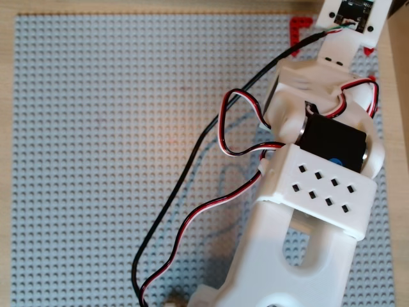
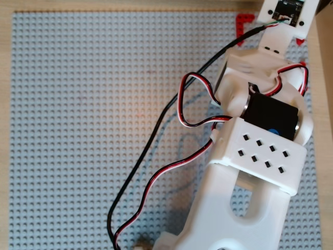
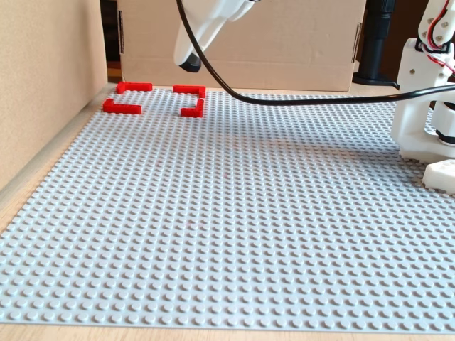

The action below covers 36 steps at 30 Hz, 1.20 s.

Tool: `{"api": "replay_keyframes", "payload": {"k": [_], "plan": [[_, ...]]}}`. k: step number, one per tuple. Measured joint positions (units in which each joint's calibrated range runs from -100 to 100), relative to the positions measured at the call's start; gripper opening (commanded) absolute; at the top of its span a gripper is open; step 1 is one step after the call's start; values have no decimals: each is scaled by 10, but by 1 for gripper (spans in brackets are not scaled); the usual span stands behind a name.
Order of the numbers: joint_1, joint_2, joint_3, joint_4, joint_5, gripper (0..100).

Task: Grab the Lego and store it in red box

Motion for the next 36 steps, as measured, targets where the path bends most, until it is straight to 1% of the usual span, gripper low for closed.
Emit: {"api": "replay_keyframes", "payload": {"k": [4, 12, 21, 29, 36], "plan": [[-9, 26, -2, -28, -2, 11], [5, 138, -60, -30, -9, 11], [18, 156, -131, -30, -9, 11], [20, 157, -140, -30, -9, 12], [64, 221, -184, -34, -9, 13]]}}
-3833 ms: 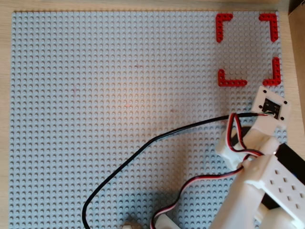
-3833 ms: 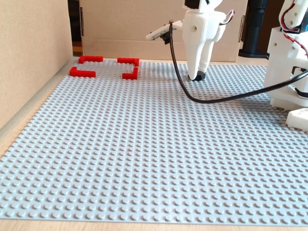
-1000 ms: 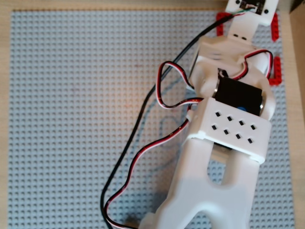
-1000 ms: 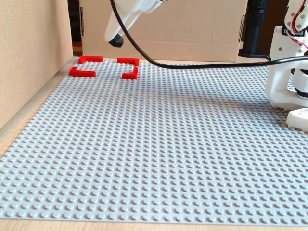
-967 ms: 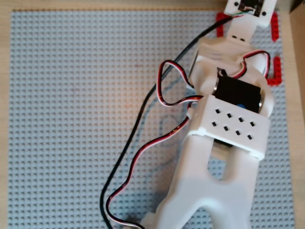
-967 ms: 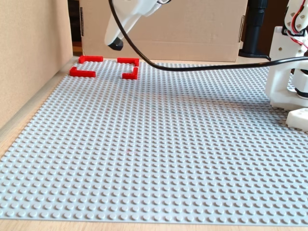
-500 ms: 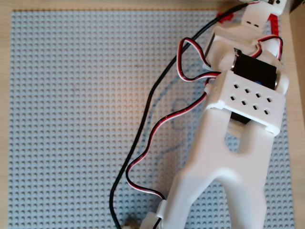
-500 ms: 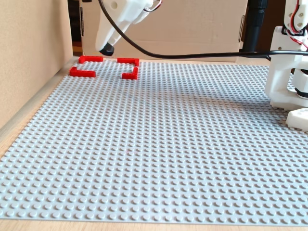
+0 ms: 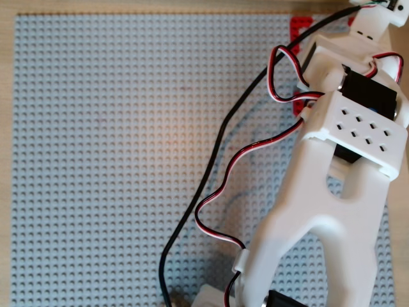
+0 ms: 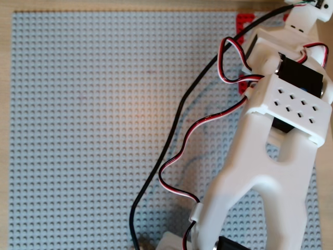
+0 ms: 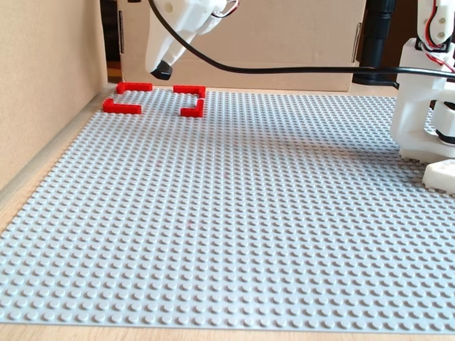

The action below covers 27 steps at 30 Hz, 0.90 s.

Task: Grab the Lego and store it in red box

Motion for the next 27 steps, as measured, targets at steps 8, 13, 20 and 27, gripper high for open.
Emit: {"api": "replay_keyframes", "payload": {"k": [8, 13, 20, 27], "plan": [[23, 35, -21, 1, 0, 18], [23, 35, -27, 8, 0, 18], [23, 0, -80, 115, 0, 4], [-1, -141, -81, 235, -5, 3]]}}
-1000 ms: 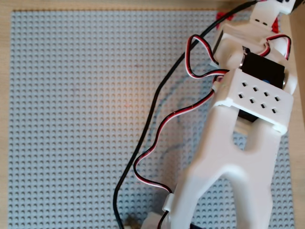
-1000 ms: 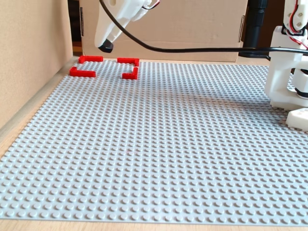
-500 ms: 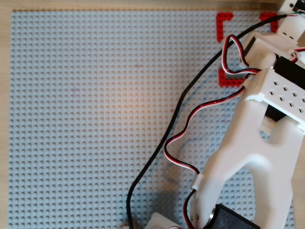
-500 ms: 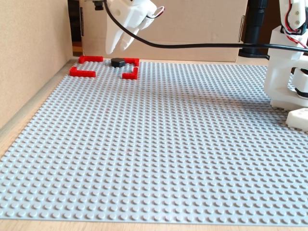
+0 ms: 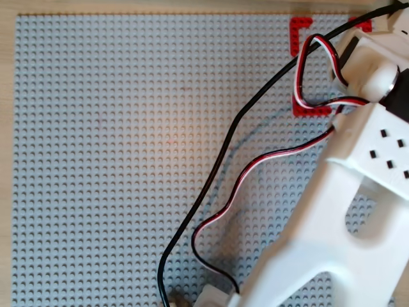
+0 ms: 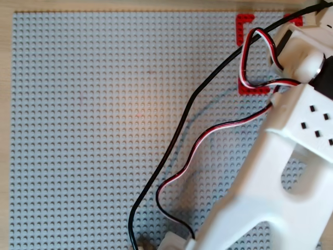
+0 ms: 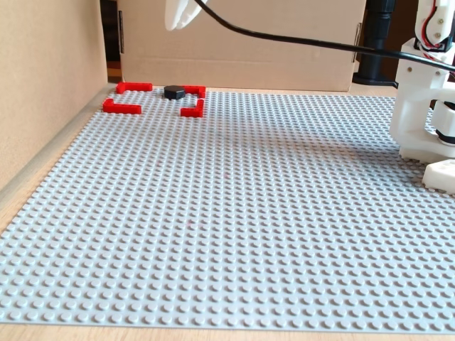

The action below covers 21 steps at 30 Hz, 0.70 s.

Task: Grab the Lego and store it in red box

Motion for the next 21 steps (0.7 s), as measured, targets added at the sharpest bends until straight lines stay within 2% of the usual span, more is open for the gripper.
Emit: {"api": "replay_keyframes", "payload": {"k": [8, 17, 21], "plan": [[-41, -204, 15, 161, -1, 3], [-167, -495, 63, 325, 0, 4], [-187, -573, 77, 376, -1, 4]]}}
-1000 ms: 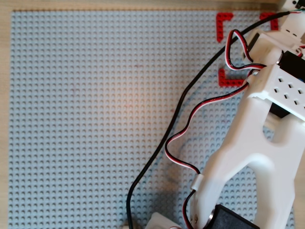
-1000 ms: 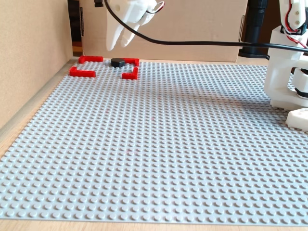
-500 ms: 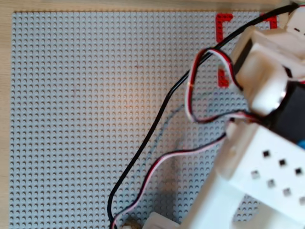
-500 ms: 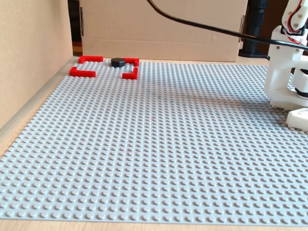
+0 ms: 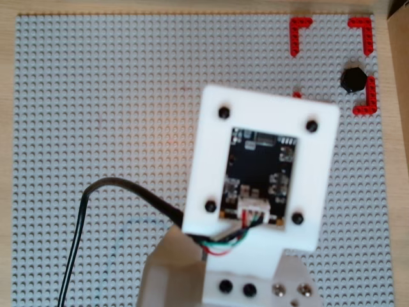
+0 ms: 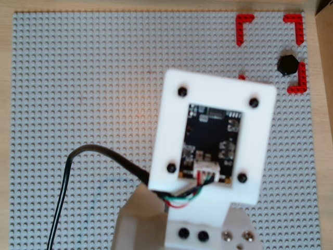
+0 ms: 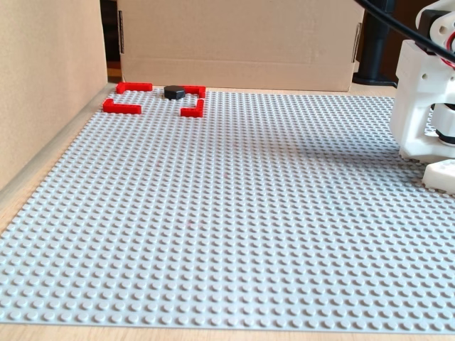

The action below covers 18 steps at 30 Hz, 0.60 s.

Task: Grab the Lego and store it in red box

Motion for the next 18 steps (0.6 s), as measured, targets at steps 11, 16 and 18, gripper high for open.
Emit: {"api": "replay_keyframes", "payload": {"k": [11, 16, 18], "plan": [[-1, -210, 4, 16, 0, 4], [-8, -323, 60, 18, -12, 9], [-7, -364, 87, 19, -16, 9]]}}
